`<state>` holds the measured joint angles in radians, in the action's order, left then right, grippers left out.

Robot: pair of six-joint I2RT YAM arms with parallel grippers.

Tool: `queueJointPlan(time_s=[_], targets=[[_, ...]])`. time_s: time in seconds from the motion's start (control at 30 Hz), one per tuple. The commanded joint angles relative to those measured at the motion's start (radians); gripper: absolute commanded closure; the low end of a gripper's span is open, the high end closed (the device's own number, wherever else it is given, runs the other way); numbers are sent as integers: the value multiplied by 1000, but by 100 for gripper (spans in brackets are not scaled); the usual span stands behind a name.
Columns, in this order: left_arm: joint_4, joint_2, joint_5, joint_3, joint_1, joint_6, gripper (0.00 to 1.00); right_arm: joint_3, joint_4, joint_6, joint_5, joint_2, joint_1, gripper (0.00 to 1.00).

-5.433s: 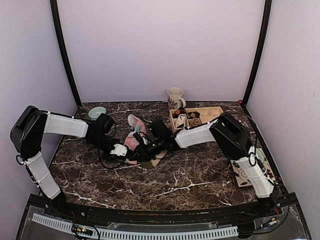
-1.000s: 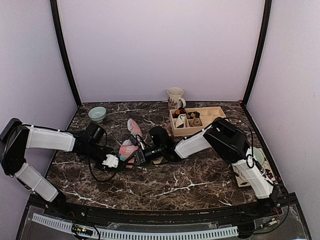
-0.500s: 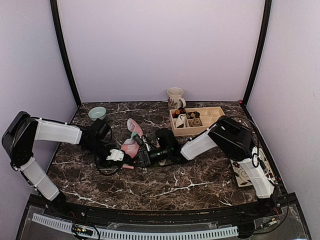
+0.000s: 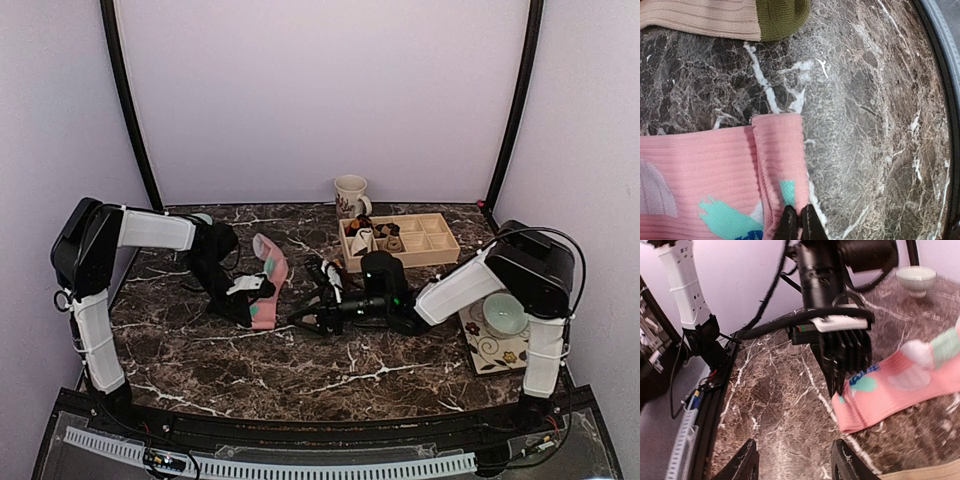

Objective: Roll the socks
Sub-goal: Roll the sock at the center of the board.

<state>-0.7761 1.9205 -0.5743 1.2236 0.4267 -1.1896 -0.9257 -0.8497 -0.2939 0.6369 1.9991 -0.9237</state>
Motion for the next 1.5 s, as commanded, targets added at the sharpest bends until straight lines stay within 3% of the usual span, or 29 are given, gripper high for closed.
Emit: queueJointPlan(time_s=[0.0, 0.13, 0.27, 0.67, 1.33, 1.47], targets=[[-350, 78, -130, 97, -14, -2, 100, 2, 144, 337, -92, -107, -40, 51], [-510, 143, -208, 152, -15, -60, 100, -55, 380, 530, -122, -127, -98, 50], [-541, 181, -220, 158, -14, -74, 100, -118, 471, 616, -146, -78, -144, 50], [-400, 171, -126, 101, -16, 10, 100, -346, 420, 657, -196, 157, -209, 61], [-304, 147, -69, 60, -19, 38, 99, -379, 375, 693, -321, 284, -217, 67], [-297, 142, -66, 65, -20, 43, 98, -385, 373, 662, -323, 290, -217, 89]])
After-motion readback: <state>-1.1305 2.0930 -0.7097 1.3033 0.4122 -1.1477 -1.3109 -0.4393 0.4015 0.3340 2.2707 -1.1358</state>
